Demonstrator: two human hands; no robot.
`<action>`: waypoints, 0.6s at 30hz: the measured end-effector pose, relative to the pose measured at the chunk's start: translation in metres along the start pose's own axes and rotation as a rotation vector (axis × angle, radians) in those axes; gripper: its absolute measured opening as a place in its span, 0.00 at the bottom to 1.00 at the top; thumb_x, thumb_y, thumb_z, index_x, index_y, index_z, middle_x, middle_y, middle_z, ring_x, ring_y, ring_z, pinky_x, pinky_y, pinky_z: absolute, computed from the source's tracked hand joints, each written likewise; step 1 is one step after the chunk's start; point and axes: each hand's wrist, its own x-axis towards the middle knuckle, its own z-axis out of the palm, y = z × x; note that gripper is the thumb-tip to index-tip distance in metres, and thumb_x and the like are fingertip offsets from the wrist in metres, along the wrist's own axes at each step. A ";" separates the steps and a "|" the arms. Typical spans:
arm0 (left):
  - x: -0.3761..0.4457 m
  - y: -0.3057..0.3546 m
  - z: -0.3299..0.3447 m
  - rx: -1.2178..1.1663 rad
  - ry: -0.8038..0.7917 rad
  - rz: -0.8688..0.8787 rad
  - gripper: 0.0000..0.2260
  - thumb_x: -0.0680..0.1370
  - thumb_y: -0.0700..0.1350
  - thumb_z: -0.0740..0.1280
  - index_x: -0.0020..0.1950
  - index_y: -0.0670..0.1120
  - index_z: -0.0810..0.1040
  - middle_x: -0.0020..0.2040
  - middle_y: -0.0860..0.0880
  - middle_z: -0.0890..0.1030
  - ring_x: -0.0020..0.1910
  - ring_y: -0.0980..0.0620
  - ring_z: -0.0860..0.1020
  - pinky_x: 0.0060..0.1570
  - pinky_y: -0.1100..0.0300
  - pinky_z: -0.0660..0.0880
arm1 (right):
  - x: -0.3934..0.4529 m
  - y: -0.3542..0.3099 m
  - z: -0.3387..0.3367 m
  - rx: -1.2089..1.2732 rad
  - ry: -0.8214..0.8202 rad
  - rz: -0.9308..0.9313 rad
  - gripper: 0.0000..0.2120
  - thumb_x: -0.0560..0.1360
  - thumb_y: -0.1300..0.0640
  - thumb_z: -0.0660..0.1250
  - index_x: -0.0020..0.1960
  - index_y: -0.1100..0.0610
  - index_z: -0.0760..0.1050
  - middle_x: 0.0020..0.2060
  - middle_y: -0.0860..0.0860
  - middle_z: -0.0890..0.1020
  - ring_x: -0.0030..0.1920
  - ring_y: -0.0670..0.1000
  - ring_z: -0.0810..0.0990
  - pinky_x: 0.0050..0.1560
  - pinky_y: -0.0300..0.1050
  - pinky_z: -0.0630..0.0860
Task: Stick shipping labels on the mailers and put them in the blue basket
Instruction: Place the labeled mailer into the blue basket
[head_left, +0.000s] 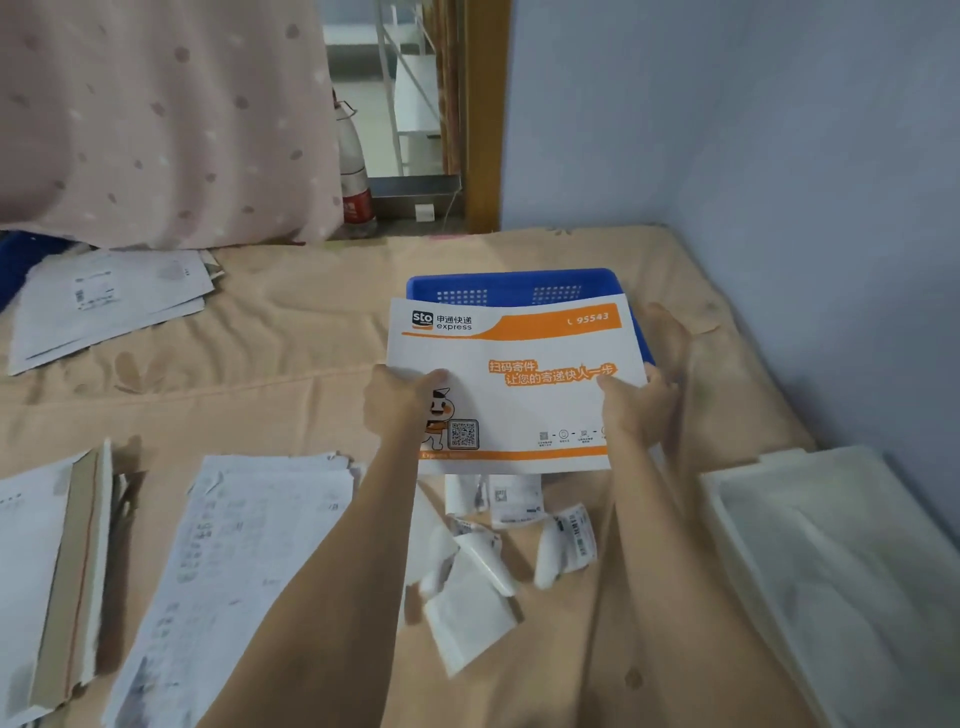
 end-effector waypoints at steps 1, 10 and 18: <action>0.004 0.004 0.005 0.004 0.002 0.009 0.30 0.59 0.60 0.74 0.54 0.46 0.75 0.47 0.49 0.82 0.44 0.46 0.81 0.46 0.51 0.80 | 0.008 -0.002 0.003 -0.003 -0.007 0.005 0.21 0.67 0.53 0.75 0.59 0.54 0.75 0.57 0.51 0.78 0.50 0.55 0.81 0.47 0.56 0.81; 0.054 0.028 0.050 -0.001 -0.021 0.126 0.32 0.64 0.49 0.78 0.61 0.43 0.66 0.52 0.50 0.75 0.47 0.48 0.76 0.48 0.52 0.77 | 0.075 -0.012 0.046 -0.030 -0.046 0.031 0.16 0.68 0.50 0.73 0.54 0.49 0.74 0.51 0.49 0.82 0.43 0.52 0.83 0.43 0.52 0.82; 0.087 0.019 0.082 0.100 -0.071 0.175 0.33 0.67 0.43 0.77 0.65 0.44 0.63 0.58 0.47 0.77 0.51 0.48 0.79 0.42 0.57 0.74 | 0.105 -0.010 0.077 -0.172 -0.205 -0.048 0.26 0.67 0.51 0.74 0.61 0.53 0.70 0.58 0.53 0.75 0.51 0.55 0.79 0.50 0.57 0.80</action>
